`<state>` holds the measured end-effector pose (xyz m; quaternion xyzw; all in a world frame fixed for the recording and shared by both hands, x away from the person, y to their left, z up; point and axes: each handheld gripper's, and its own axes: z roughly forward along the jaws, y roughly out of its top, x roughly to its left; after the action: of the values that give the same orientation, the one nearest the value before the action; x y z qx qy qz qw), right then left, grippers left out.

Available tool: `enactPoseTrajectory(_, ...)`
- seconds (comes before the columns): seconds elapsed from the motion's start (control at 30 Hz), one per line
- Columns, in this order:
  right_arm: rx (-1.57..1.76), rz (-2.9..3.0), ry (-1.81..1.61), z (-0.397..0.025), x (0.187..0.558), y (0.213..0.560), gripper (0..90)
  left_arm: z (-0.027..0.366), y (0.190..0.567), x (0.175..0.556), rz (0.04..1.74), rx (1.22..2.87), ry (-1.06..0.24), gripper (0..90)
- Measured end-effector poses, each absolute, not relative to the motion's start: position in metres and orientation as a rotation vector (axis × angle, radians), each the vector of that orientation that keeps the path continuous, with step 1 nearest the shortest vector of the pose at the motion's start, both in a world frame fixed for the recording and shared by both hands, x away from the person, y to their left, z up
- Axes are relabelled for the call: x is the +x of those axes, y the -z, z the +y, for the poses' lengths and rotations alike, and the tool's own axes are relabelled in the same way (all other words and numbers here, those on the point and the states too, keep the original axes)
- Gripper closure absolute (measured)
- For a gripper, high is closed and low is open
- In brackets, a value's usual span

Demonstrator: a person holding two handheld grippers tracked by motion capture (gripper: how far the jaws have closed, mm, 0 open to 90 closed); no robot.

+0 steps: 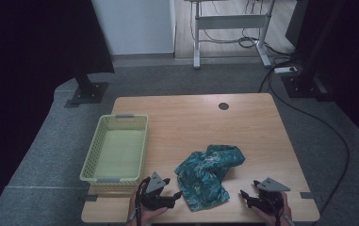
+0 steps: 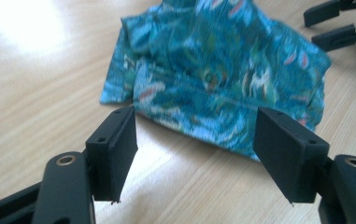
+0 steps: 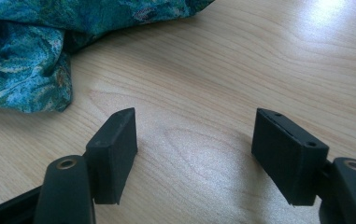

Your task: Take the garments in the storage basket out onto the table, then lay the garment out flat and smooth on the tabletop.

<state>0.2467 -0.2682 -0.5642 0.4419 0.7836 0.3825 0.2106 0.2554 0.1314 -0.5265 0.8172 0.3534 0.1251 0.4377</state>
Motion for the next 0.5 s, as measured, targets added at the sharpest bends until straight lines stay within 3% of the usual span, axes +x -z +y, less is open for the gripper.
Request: enactPoseTrajectory(0.5, 1.252, 2.185, -1.063, -0.269, 0.246, 0.562, 32.5, 0.136, 0.545, 0.256, 0.922, 2.07, -0.32, 29.8)
